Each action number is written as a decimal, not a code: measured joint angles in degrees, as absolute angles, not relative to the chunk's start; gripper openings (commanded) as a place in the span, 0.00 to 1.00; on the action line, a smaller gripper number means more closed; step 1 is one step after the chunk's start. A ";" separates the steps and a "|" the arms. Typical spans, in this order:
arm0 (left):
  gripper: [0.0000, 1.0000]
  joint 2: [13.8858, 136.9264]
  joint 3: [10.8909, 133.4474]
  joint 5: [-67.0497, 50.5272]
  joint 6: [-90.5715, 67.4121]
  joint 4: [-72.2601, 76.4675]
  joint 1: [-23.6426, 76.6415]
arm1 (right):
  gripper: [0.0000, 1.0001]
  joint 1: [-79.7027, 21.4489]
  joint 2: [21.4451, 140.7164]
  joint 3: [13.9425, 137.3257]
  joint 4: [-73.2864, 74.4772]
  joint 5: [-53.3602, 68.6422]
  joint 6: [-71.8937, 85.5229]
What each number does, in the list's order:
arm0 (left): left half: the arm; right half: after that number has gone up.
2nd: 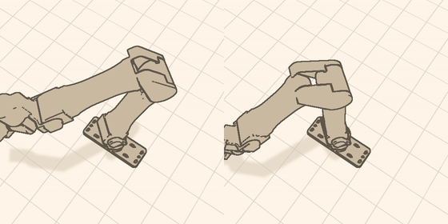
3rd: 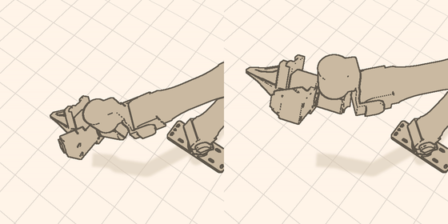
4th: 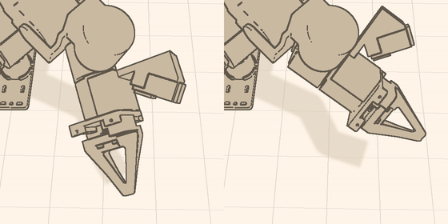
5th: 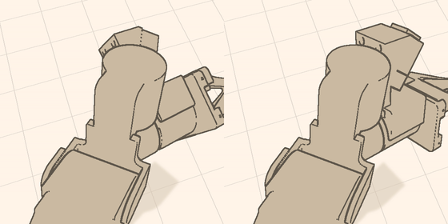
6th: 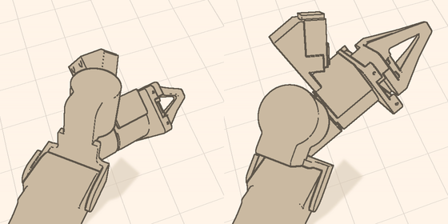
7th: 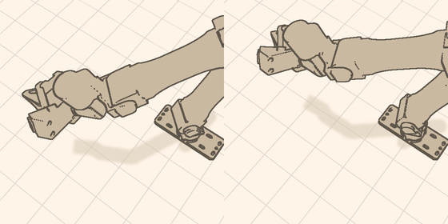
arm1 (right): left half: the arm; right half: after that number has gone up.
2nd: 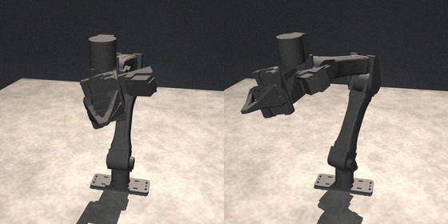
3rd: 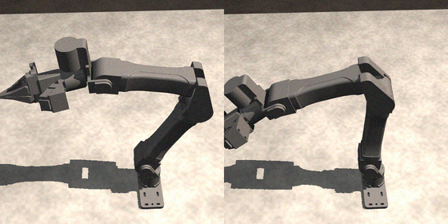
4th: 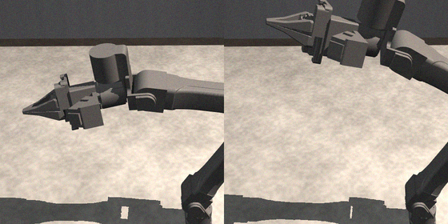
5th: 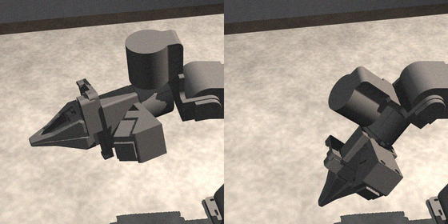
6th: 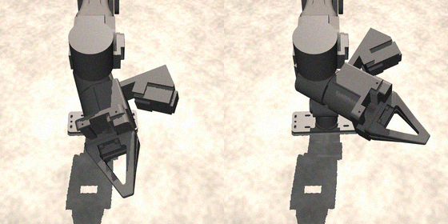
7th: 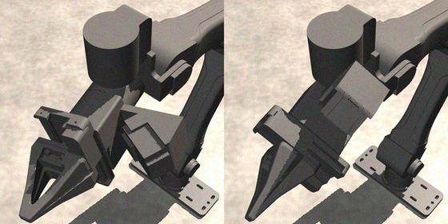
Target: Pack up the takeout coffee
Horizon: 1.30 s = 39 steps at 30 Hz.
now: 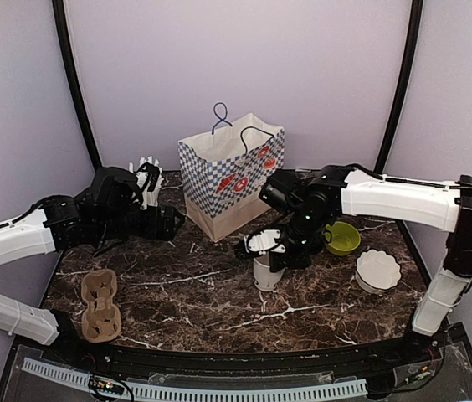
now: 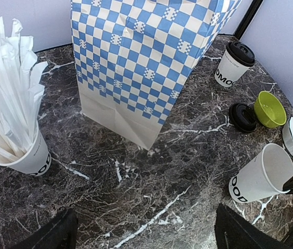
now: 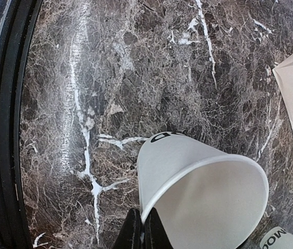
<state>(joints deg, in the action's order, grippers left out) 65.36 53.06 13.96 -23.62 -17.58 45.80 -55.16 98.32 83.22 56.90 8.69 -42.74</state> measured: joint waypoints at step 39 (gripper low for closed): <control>0.93 66.87 50.50 10.76 -22.41 -13.19 45.80 | 0.88 -33.91 90.43 82.89 61.06 15.27 -45.65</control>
